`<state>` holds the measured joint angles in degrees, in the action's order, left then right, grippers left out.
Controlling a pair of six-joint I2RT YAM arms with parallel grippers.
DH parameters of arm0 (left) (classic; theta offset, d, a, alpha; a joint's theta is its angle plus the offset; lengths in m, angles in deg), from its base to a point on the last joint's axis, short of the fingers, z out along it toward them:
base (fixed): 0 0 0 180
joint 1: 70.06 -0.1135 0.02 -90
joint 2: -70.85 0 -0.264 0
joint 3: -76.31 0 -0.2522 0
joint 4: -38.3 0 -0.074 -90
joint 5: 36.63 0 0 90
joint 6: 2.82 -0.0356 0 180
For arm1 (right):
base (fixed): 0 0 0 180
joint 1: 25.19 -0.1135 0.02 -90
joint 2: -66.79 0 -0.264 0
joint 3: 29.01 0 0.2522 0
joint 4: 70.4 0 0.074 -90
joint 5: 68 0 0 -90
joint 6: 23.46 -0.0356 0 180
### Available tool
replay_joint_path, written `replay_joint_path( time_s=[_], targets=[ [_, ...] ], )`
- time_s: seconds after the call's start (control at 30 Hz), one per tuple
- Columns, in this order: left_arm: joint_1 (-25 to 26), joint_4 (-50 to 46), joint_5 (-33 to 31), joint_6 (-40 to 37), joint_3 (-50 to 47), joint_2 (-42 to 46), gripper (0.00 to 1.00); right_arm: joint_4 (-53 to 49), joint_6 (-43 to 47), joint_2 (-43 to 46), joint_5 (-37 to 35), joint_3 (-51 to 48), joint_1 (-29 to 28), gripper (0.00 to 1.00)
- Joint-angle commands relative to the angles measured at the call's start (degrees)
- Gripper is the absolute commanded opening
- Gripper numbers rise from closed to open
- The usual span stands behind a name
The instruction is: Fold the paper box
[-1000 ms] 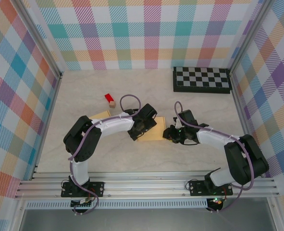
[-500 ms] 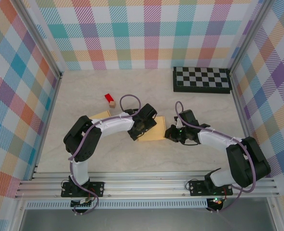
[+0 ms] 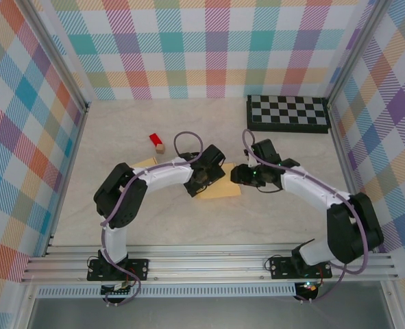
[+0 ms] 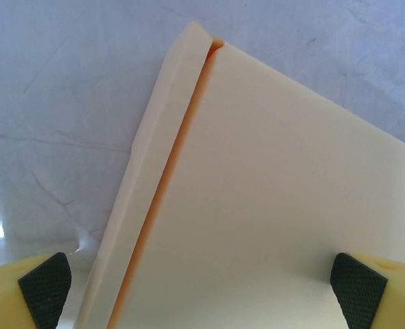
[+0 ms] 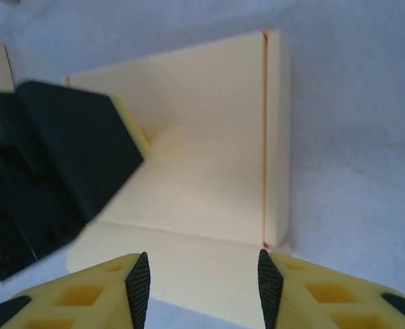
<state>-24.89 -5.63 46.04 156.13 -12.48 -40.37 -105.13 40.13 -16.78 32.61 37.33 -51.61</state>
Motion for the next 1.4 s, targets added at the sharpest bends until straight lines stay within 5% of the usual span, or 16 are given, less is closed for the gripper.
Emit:
replay_joint_path(
  time_s=[0.0,0.67,0.8,1.1,1.37],
  targets=[
    [-1.2,-5.9,-0.7,-2.7,0.3,-2.4,1.0,-2.0,4.5,-6.4,-2.5,4.3,0.3,0.48],
    [-3.4,-12.5,3.5,-0.4,-0.1,8.5,1.0,-2.4,3.3,-13.4,-5.5,5.4,0.5,0.42],
    [-2.2,-7.1,6.7,3.7,-4.9,10.6,1.0,-2.6,3.1,-13.4,-5.5,5.7,0.5,0.42],
    [0.4,-2.9,8.7,8.0,-2.8,6.8,1.0,-2.1,2.1,-14.6,-4.6,5.4,0.5,0.42],
    [1.5,-0.7,8.5,10.3,-2.2,5.0,0.88,-1.5,1.7,-14.7,-4.3,4.1,0.5,0.39]
  ],
)
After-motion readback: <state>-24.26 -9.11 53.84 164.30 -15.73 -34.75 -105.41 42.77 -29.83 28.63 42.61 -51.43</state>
